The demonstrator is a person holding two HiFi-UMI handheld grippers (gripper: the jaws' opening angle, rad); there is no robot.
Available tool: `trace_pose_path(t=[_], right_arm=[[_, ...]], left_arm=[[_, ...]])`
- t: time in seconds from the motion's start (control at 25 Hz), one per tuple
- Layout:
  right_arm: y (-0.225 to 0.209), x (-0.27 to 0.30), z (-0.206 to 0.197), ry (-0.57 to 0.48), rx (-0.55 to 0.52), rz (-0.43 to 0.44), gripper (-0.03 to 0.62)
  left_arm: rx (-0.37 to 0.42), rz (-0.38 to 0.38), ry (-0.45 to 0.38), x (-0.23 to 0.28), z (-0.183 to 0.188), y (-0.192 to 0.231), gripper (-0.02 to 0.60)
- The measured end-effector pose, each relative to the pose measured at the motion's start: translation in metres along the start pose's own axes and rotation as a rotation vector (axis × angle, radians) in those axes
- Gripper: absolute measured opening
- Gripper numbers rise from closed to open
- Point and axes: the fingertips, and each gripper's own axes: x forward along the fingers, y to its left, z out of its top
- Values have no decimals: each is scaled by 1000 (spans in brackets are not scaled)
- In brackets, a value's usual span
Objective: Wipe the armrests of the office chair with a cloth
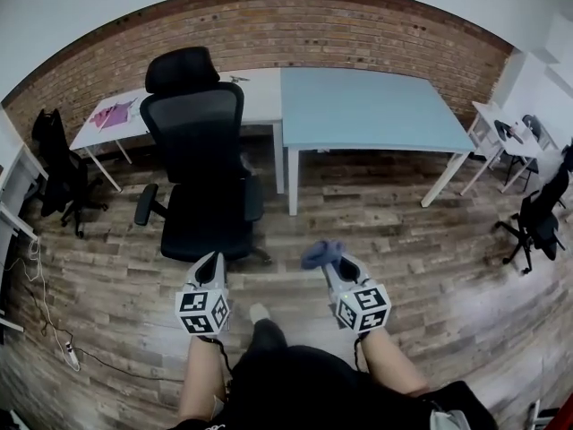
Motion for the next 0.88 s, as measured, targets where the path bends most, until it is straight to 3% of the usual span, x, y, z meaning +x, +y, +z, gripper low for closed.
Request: trace_pose_path(t=[0.36, 0.48, 0.72, 0.88], right_arm=[[-12, 132, 48, -2, -42, -21, 66], [-6, 176, 59, 16, -59, -6, 66], [6, 232, 61, 86, -113, 16, 66], [-1, 252, 55, 129, -109, 19, 66]], left_arm=[[-24, -82, -59, 106, 55, 73, 5], [-14, -78, -61, 133, 70, 102, 5], [-70, -82, -19, 176, 62, 144, 5], [-82, -91, 13, 198, 56, 149, 5]])
